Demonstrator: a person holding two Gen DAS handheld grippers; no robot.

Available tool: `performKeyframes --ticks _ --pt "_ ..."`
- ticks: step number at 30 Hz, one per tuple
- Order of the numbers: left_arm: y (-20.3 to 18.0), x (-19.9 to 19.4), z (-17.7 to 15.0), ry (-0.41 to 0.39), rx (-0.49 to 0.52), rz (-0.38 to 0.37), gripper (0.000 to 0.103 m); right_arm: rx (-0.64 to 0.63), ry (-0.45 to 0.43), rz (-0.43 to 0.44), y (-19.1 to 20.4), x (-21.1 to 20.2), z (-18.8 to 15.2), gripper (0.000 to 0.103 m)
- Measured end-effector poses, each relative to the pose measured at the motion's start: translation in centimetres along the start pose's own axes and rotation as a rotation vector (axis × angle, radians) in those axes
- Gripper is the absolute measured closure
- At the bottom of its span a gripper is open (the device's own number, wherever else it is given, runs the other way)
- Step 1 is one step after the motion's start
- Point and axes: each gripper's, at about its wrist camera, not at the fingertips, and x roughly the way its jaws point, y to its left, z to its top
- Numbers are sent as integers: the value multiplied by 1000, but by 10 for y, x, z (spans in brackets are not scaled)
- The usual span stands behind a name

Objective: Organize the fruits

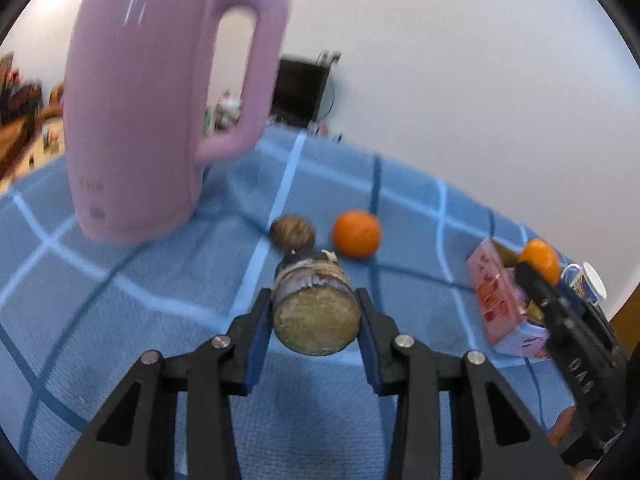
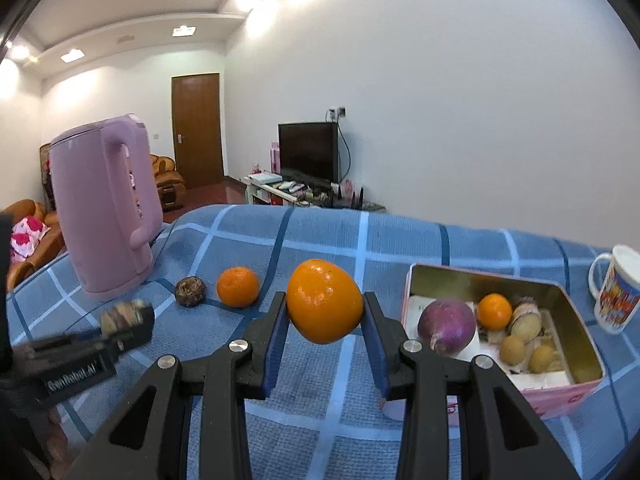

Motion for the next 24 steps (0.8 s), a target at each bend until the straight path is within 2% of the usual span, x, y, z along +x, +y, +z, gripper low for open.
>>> performKeyframes --ticks 3,12,24 --pt "-13 -1 1 -21 55 17 62 -26 9 2 0 -2 -3 65" --pt "-28 -15 5 -109 72 -115 62 -18 -30 -11 -20 -20 -6 65" --pt "-75 -16 -5 -105 150 -190 62 -33 -22 -42 -51 -28 -13 65"
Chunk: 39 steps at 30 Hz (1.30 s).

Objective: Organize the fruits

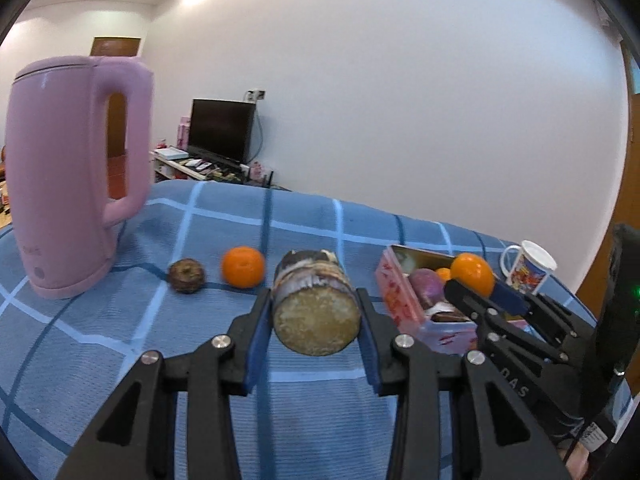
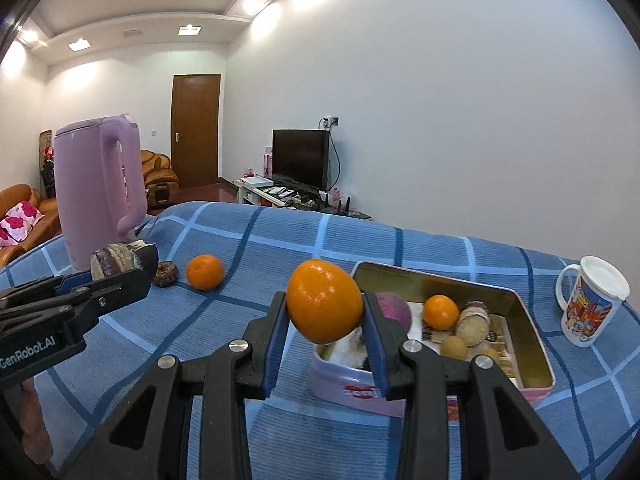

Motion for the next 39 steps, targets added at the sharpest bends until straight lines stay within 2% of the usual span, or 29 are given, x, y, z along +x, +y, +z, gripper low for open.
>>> performKeyframes --ticks 5,11,25,39 --pt "-20 4 1 11 7 -39 62 25 1 1 -19 -2 -1 65" --pt "-52 14 2 28 61 -67 62 78 3 15 -47 -5 -2 65" --pt "-117 45 9 52 154 -119 62 177 9 -54 -123 -4 -5 65" --pt "-163 90 12 97 181 -163 62 216 14 -154 -179 4 -4 65"
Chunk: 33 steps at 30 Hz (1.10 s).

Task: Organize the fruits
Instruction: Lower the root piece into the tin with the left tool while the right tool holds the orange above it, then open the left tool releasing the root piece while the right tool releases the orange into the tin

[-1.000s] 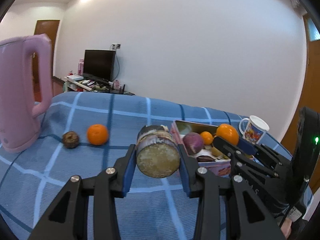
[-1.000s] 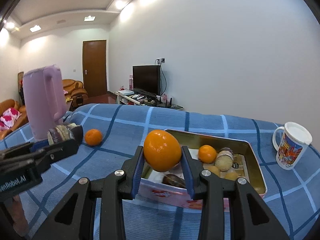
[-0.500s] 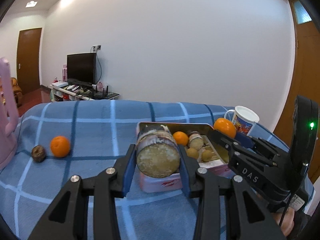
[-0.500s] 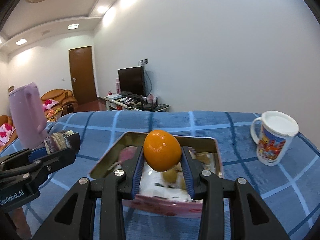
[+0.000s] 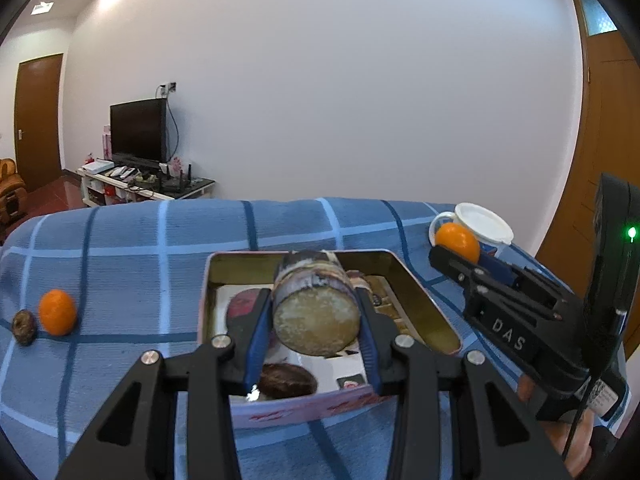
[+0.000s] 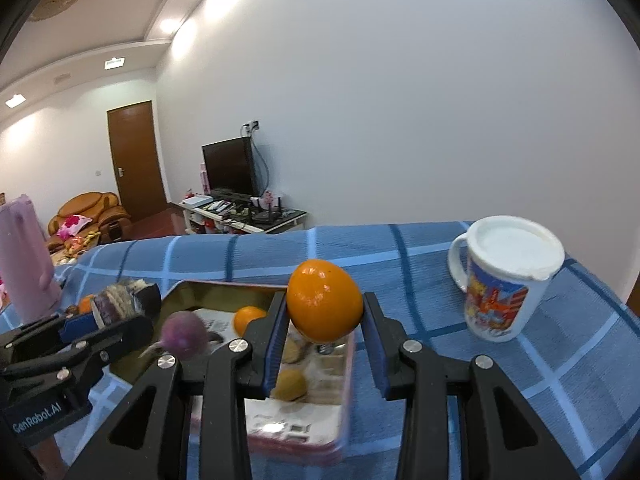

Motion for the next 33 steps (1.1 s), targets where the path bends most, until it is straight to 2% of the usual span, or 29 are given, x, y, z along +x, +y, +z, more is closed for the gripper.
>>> performKeyframes --ticks 6,11,18,23,28,31,33 --pt "-10 19 -1 31 34 10 62 35 19 -1 -20 9 3 65" --pt "-14 32 -5 65 46 3 62 -19 66 26 -7 25 1 65" --pt "-16 46 -6 113 42 37 62 -101 139 52 12 41 -4 65" --pt "-16 57 -7 161 33 64 62 -103 196 80 12 54 -5 65" --pt "-17 59 -7 175 38 76 61 -85 224 92 10 59 -7 64" --pt "-19 60 -6 169 39 97 60 -75 238 113 9 61 -7 64" --pt "-18 58 -6 158 30 110 53 -67 236 122 9 61 -6 64"
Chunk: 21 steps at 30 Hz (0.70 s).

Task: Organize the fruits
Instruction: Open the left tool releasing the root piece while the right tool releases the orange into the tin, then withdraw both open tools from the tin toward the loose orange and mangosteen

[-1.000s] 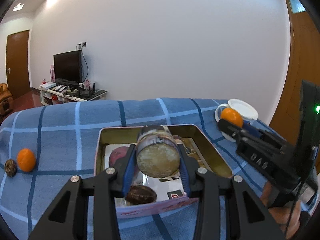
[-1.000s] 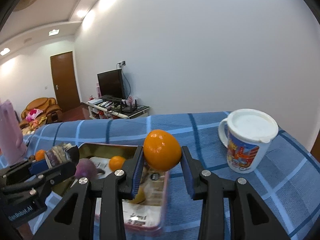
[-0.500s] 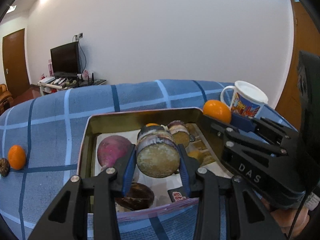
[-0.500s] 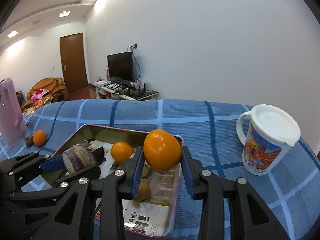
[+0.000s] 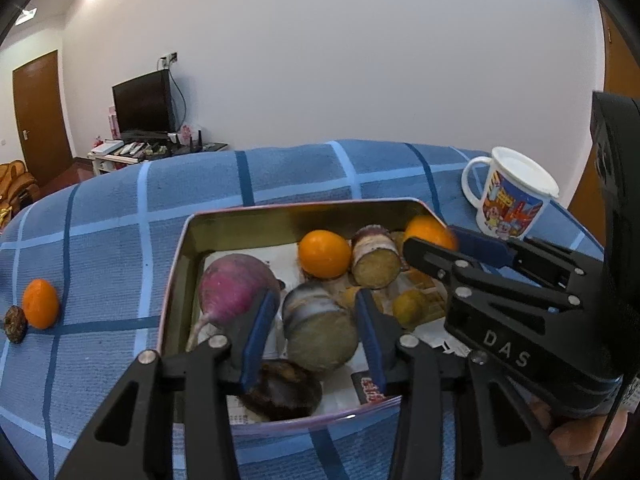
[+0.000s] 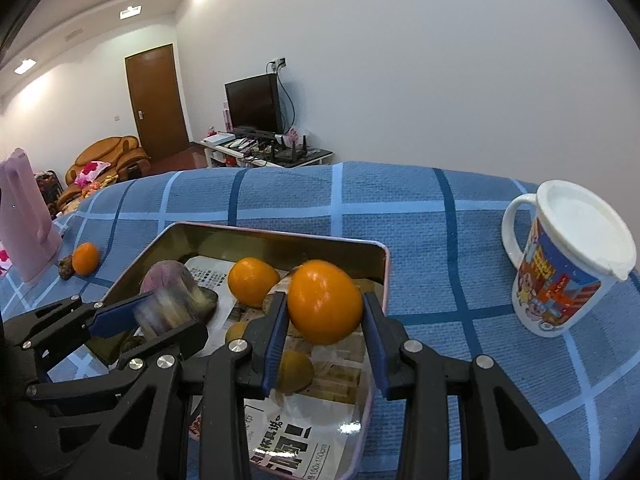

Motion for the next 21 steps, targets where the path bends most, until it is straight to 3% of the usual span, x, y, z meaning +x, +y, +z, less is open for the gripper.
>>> performKeyframes --ticks 1,5,9,11,15,21 --pt "1 -2 -1 -6 -8 9 51 7 -7 5 -1 -1 0 63" --pt "10 -8 -2 -35 -49 74 23 38 -37 21 -5 -7 -1 58" --pt "22 -22 -2 -95 -101 112 0 85 -136 -24 -10 -26 -2 35" --pt "23 -32 -1 -138 -104 121 0 99 -212 -38 -11 -39 -2 27" --pt "23 -47 -1 -217 -66 237 0 92 -373 -136 -5 -65 -6 18" --pt "37 -51 -6 -248 -65 334 0 132 -451 -170 -7 -76 -12 17"
